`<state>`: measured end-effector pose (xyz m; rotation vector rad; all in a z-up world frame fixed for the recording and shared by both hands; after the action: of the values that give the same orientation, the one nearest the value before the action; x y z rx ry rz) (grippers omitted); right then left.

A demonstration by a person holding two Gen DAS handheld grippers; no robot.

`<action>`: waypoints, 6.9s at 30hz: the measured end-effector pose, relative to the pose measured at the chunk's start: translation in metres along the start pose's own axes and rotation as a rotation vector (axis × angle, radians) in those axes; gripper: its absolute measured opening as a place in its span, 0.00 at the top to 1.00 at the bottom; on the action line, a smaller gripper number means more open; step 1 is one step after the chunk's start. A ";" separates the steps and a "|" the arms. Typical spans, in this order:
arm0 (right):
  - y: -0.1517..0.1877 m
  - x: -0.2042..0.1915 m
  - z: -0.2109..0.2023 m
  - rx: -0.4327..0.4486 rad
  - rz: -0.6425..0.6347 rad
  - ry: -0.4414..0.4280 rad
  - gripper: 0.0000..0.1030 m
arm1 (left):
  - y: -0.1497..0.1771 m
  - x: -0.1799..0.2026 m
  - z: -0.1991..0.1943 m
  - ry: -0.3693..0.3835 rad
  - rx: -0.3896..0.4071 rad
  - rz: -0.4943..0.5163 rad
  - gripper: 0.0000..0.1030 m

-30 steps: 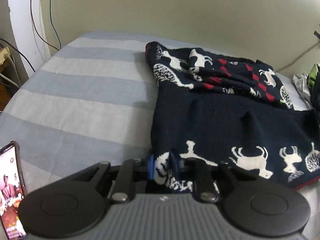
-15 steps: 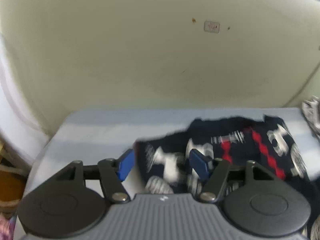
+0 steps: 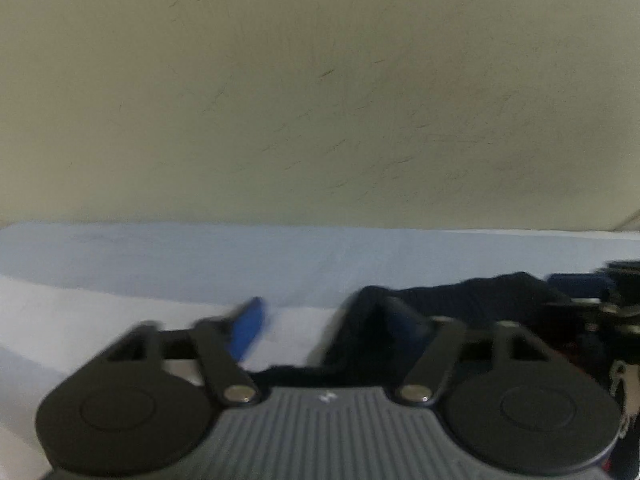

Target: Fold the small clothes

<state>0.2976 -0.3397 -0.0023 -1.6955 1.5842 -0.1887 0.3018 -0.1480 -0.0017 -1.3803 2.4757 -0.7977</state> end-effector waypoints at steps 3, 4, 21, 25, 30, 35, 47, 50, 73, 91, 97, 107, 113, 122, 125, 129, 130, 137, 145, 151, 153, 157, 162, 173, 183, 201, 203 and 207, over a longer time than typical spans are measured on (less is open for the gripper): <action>0.006 -0.022 -0.002 -0.001 -0.094 -0.028 0.84 | 0.004 0.008 -0.009 0.061 0.000 0.007 0.89; 0.006 -0.029 -0.005 0.010 -0.120 -0.017 0.85 | 0.005 0.011 -0.013 0.051 0.002 0.020 0.90; 0.157 -0.192 -0.204 0.193 -0.542 -0.078 0.86 | 0.204 -0.007 -0.264 0.250 0.347 0.009 0.90; 0.219 -0.210 -0.205 0.155 -0.575 -0.039 0.87 | 0.269 -0.003 -0.271 0.266 0.309 -0.004 0.90; 0.268 -0.207 -0.187 0.170 -0.643 0.156 0.86 | 0.311 0.013 -0.263 0.222 0.249 0.001 0.89; 0.269 -0.198 -0.185 0.187 -0.570 0.157 0.80 | 0.311 0.014 -0.275 0.207 0.277 0.005 0.78; 0.248 -0.111 -0.240 0.363 0.021 0.074 0.53 | 0.253 -0.078 -0.259 0.010 0.337 -0.305 0.17; 0.253 -0.101 -0.226 0.293 0.045 0.103 0.56 | 0.251 -0.081 -0.227 0.029 0.252 -0.351 0.37; 0.259 -0.082 -0.236 0.388 0.137 0.161 0.76 | 0.286 -0.018 -0.220 -0.076 0.269 -0.248 0.71; 0.269 -0.079 -0.244 0.398 0.169 0.175 0.46 | 0.300 -0.008 -0.223 -0.233 0.357 -0.242 0.32; 0.268 -0.074 -0.241 0.367 0.197 0.180 0.25 | 0.298 -0.006 -0.220 -0.269 0.358 -0.229 0.28; 0.269 -0.075 -0.243 0.381 0.206 0.162 0.20 | 0.298 -0.002 -0.221 -0.295 0.360 -0.220 0.22; 0.272 -0.077 -0.251 0.431 0.199 0.148 0.18 | 0.298 -0.004 -0.221 -0.295 0.359 -0.225 0.21; 0.270 -0.098 -0.233 0.310 0.082 0.136 0.14 | 0.297 -0.005 -0.219 -0.300 0.351 -0.236 0.16; 0.270 -0.101 -0.231 0.304 0.058 0.148 0.13 | 0.296 -0.007 -0.218 -0.304 0.347 -0.243 0.13; 0.270 -0.098 -0.231 0.310 0.076 0.133 0.12 | 0.296 -0.005 -0.218 -0.323 0.345 -0.241 0.10; 0.270 -0.098 -0.231 0.310 0.077 0.134 0.12 | 0.297 -0.003 -0.217 -0.333 0.346 -0.235 0.08; 0.271 -0.101 -0.230 0.305 0.063 0.146 0.11 | 0.304 0.022 -0.223 -0.452 0.383 -0.141 0.00; 0.294 -0.119 -0.240 0.333 0.060 0.251 0.11 | 0.324 0.047 -0.236 -0.486 0.412 -0.074 0.00; 0.319 -0.136 -0.253 0.340 0.037 0.308 0.10 | 0.337 0.054 -0.245 -0.418 0.385 -0.124 0.00; 0.325 -0.141 -0.256 0.335 0.030 0.320 0.10 | 0.344 0.054 -0.251 -0.400 0.391 -0.157 0.00; 0.332 -0.154 -0.252 0.315 -0.006 0.356 0.10 | 0.359 0.065 -0.255 -0.375 0.383 -0.175 0.00; 0.340 -0.177 -0.244 0.271 -0.091 0.327 0.10 | 0.367 0.088 -0.249 -0.284 0.315 -0.152 0.00; 0.328 -0.210 -0.213 0.207 -0.144 0.259 0.00 | 0.369 0.106 -0.246 -0.267 0.281 -0.150 0.00; 0.332 -0.203 -0.220 0.246 -0.097 0.211 0.00 | 0.373 0.114 -0.250 -0.274 0.243 -0.184 0.00; 0.332 -0.187 -0.233 0.264 -0.041 0.111 0.00 | 0.369 0.119 -0.253 -0.282 0.143 -0.210 0.00; 0.333 -0.184 -0.235 0.270 -0.029 0.097 0.00 | 0.369 0.119 -0.253 -0.283 0.141 -0.211 0.00; 0.335 -0.182 -0.238 0.280 -0.013 0.081 0.00 | 0.369 0.119 -0.254 -0.284 0.138 -0.210 0.00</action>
<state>-0.1415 -0.2491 0.0219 -1.4966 1.5252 -0.4684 -0.1368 -0.0014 0.0204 -1.5965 2.0492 -0.7379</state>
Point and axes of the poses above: each gripper's, at about its wrist camera, not at the fingertips, and z roughly the way its jaws point, x to its right, y to its underside, the point moved 2 cm from there along z, roughly the way its jaws point
